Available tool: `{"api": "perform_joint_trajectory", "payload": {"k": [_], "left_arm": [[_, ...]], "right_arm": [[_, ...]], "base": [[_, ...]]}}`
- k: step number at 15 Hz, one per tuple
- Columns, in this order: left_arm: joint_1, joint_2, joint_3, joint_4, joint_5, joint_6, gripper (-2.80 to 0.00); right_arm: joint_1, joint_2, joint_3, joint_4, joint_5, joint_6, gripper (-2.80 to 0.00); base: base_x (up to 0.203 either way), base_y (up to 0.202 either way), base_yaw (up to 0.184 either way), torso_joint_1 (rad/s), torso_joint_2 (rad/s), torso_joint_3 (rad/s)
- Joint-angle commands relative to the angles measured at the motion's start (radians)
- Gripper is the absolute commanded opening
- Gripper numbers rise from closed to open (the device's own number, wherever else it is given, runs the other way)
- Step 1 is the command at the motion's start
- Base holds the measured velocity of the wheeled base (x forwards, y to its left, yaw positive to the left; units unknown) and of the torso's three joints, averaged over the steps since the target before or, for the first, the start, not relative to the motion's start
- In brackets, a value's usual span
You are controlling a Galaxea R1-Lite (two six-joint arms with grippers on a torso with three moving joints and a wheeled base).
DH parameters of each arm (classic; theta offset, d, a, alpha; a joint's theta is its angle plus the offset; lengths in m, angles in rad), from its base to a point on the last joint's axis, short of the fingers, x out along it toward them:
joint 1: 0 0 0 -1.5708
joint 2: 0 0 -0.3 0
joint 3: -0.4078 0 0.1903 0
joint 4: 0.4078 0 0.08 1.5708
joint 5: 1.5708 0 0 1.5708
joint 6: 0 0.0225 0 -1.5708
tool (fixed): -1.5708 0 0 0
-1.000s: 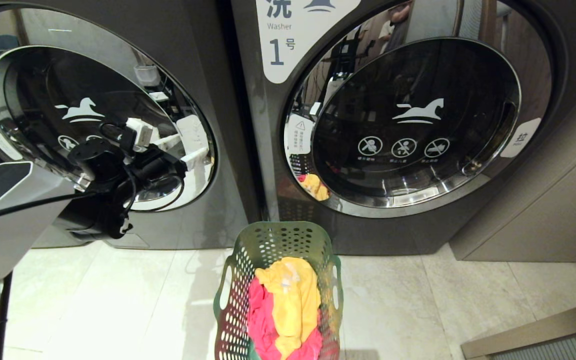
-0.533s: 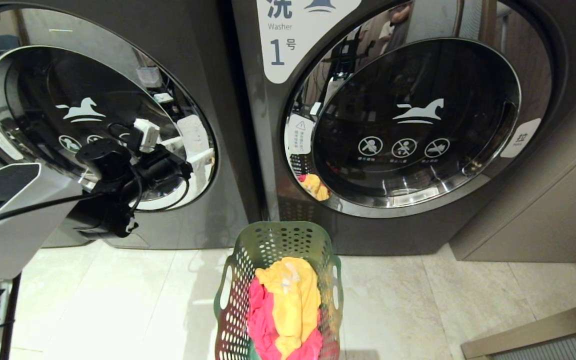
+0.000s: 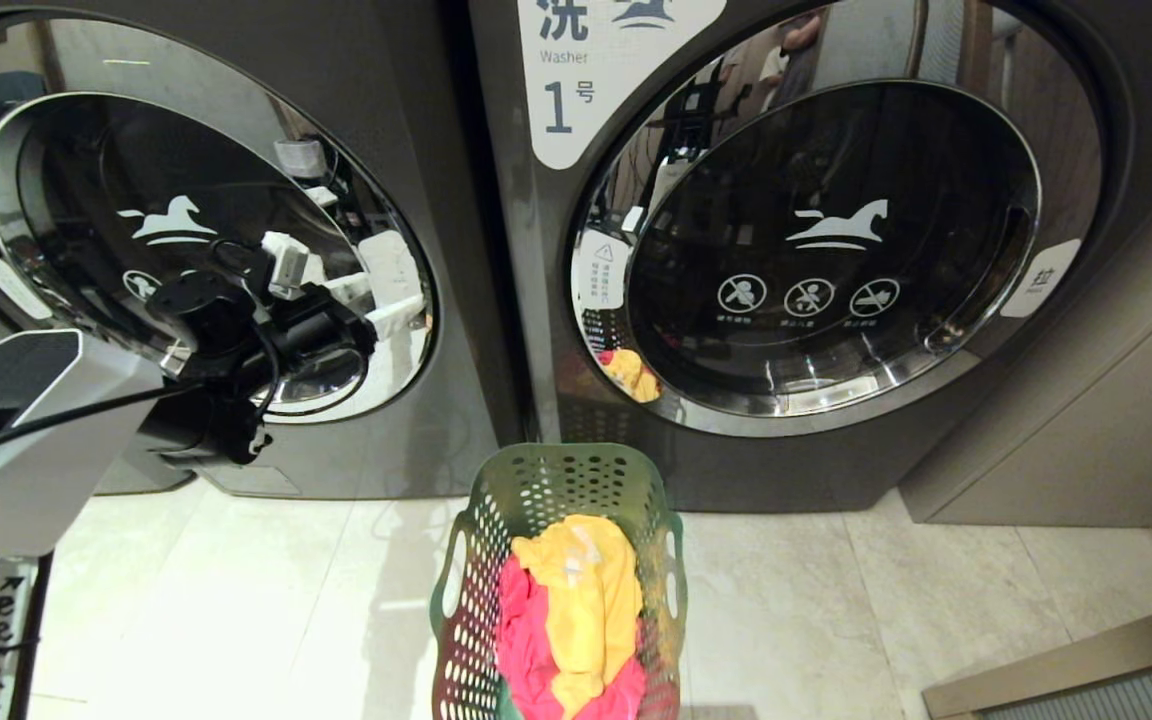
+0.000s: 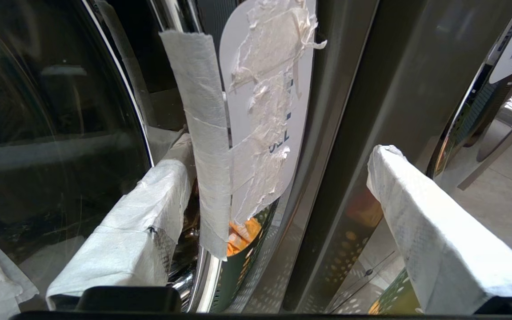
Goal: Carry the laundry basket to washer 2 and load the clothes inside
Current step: Open the lid of the washing machine
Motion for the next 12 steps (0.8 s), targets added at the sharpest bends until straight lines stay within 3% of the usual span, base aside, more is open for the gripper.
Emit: {"api": "perform_joint_trajectory", "payload": {"k": [1,6,12], "left_arm": [[0.001,0.014,-0.011,-0.007,-0.002,-0.004,0.00],[0.036,0.040,-0.011,-0.016,-0.013,-0.012,0.00],[0.056,0.040,-0.001,-0.030,-0.022,0.025,0.00]], "right_arm": [[0.000,0.000,0.000,0.000,0.000,0.000,-2.80],[0.000,0.000,0.000,0.000,0.000,0.000,-2.80],[0.000,0.000,0.000,0.000,0.001,0.000,-2.80]], "base": [[0.000,0.000,0.000,0.000,0.00,0.000],[0.000,0.000,0.000,0.000,0.00,0.000],[0.000,0.000,0.000,0.000,0.00,0.000]]}}
